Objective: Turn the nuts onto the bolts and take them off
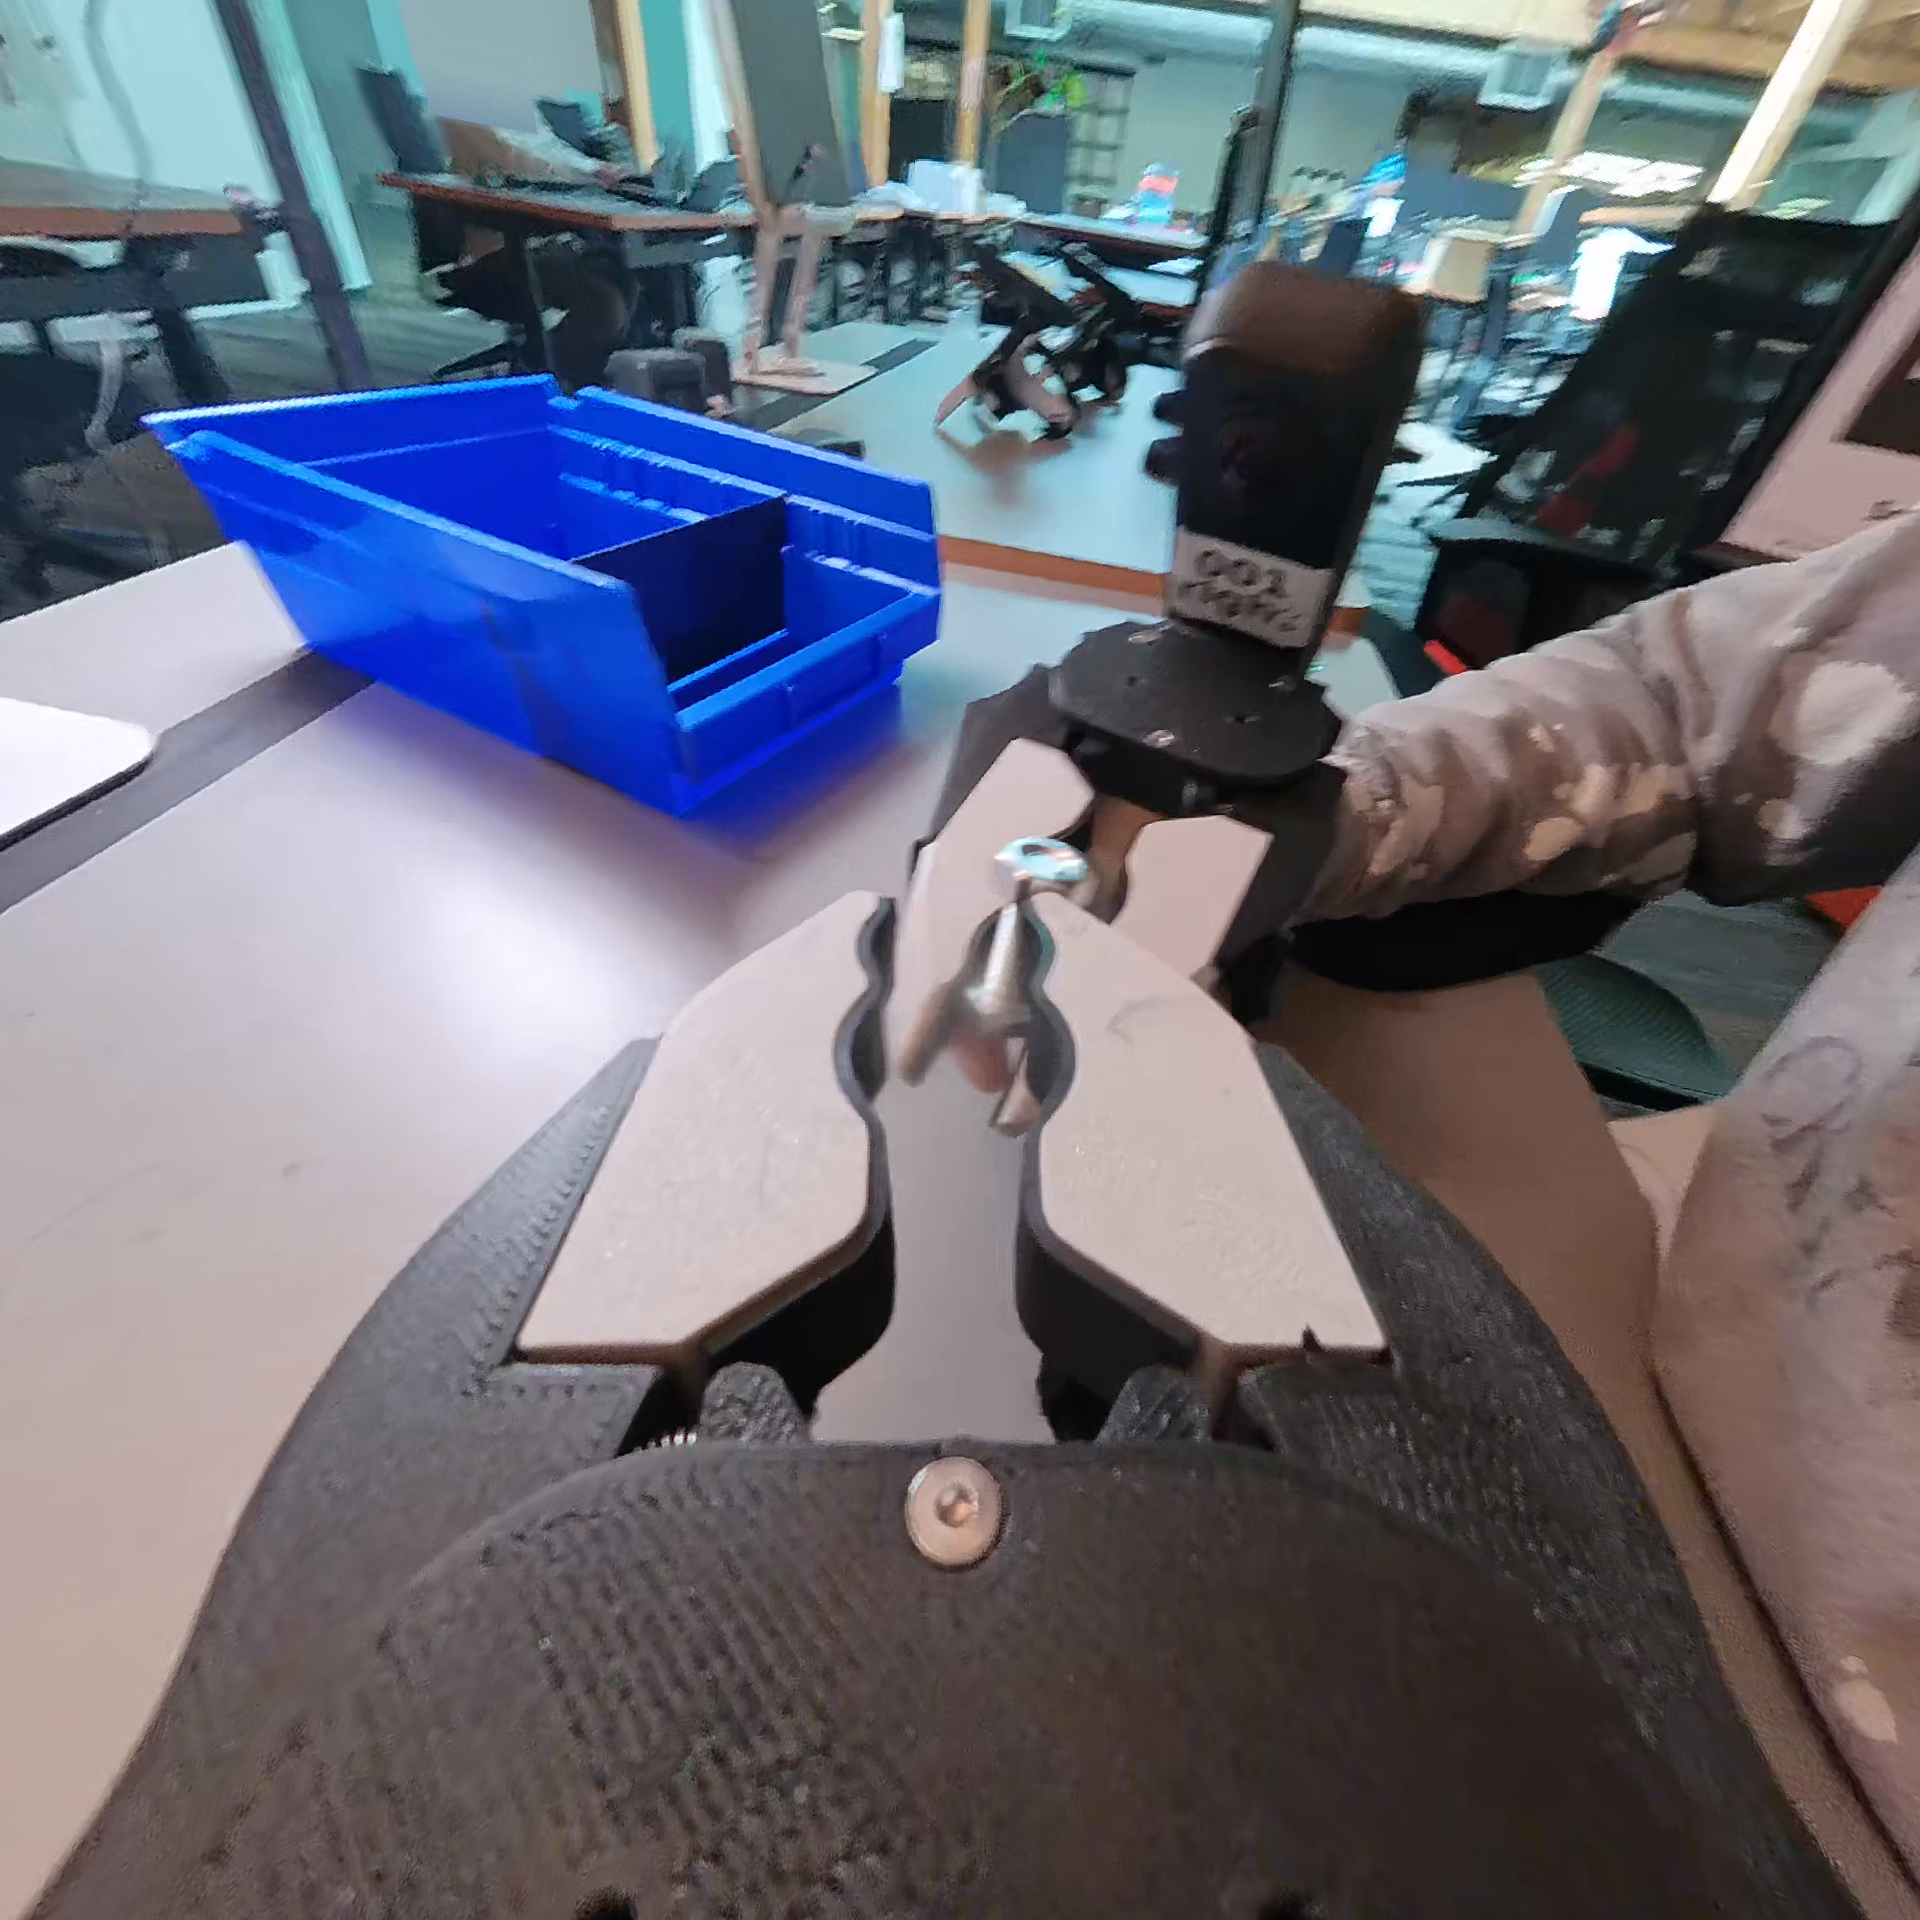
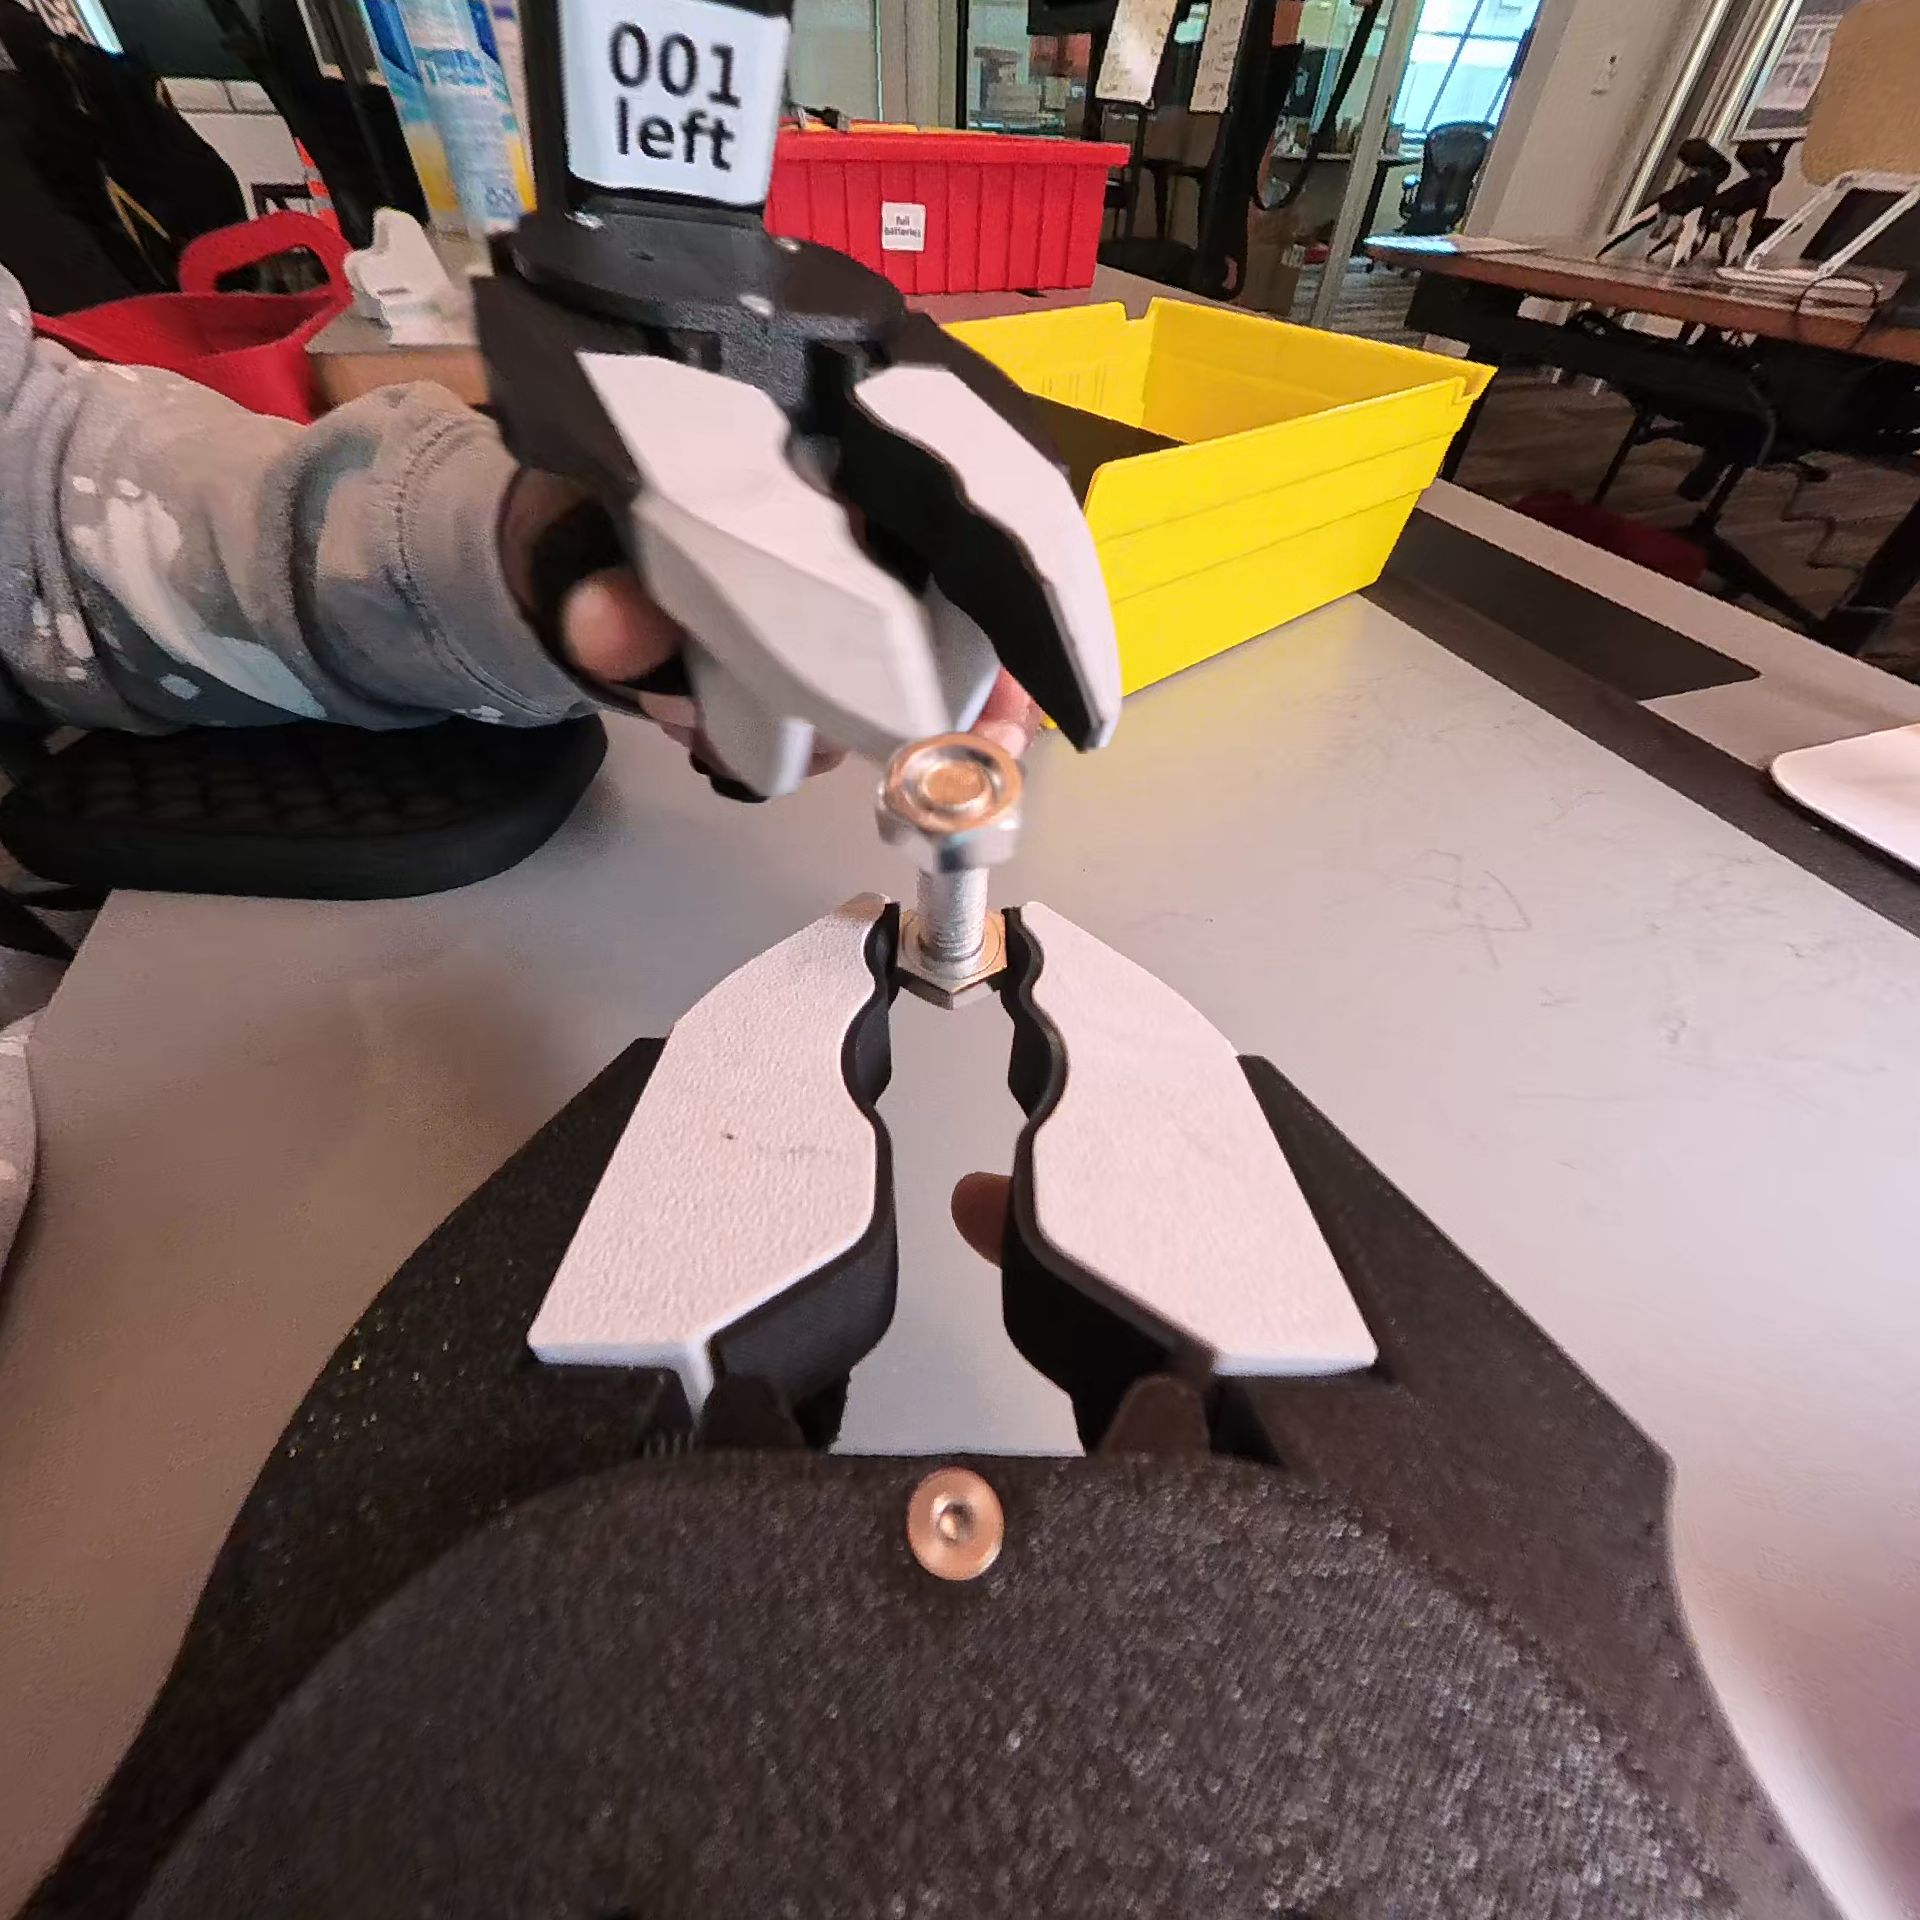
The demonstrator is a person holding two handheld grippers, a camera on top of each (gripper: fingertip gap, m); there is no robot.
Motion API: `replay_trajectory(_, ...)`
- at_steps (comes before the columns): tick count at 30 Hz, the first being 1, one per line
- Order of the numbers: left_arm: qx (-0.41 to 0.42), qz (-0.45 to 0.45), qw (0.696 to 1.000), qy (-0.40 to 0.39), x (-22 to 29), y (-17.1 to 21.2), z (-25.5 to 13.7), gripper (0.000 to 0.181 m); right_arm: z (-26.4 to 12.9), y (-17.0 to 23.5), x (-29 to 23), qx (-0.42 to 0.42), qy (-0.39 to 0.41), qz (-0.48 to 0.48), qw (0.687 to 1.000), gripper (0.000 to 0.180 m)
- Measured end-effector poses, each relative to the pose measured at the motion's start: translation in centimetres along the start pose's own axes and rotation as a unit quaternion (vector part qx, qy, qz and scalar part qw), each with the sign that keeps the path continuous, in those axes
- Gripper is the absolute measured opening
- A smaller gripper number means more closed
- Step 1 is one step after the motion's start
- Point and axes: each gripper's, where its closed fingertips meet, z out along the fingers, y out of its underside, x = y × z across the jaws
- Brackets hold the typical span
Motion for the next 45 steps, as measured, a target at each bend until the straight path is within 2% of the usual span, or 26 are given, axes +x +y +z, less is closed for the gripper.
replay_trajectory(2,-0.007,-0.001,1.0,-0.027,-1.2,0.4,-0.3,0.018,-0.1,-0.1,0.0,0.003,0.0,0.001,1.0,0.018)
replay_trajectory(6,0.017,-0.009,1.0,0.012,0.0,-0.3,-0.4,0.027,0.1,0.4,0.5,-0.016,0.011,0.008,1.0,0.018)
replay_trajectory(9,0.006,0.005,1.0,0.019,0.6,0.1,0.2,0.03,0.3,1.0,0.6,-0.035,0.014,0.011,0.999,0.018)
replay_trajectory(16,-0.012,-0.007,1.0,-0.025,-1.9,0.7,-0.6,0.021,-0.1,0.3,0.7,-0.021,0.015,0.014,1.0,0.018)
replay_trajectory(22,-0.002,-0.011,0.999,0.031,0.4,0.6,0.3,0.029,0.3,1.0,0.6,-0.038,0.016,0.01,0.999,0.018)
replay_trajectory(26,-0.013,-0.003,1.0,0.011,-0.3,0.9,0.3,0.027,0.1,0.8,0.7,-0.032,0.017,0.012,0.999,0.018)
replay_trajectory(28,-0.006,-0.008,1.0,-0.018,-1.5,0.8,-0.2,0.017,0.0,0.6,0.8,-0.026,0.017,0.016,0.999,0.018)
replay_trajectory(35,0.011,-0.004,1.0,0.019,0.0,0.4,0.1,0.028,0.3,1.3,0.9,-0.048,0.023,0.015,0.998,0.018)
replay_trajectory(39,-0.003,0.002,1.0,-0.003,-0.8,0.7,0.2,0.022,0.1,1.2,0.9,-0.045,0.023,0.016,0.999,0.018)
replay_trajectory(42,-0.017,0.006,0.998,-0.053,-2.8,1.2,-0.5,0.016,0.0,0.8,0.9,-0.038,0.022,0.017,0.999,0.018)
replay_trajectory(45,0.0,-0.004,1.0,-0.025,-1.9,0.7,-0.5,0.021,0.1,1.2,1.0,-0.047,0.025,0.019,0.998,0.018)
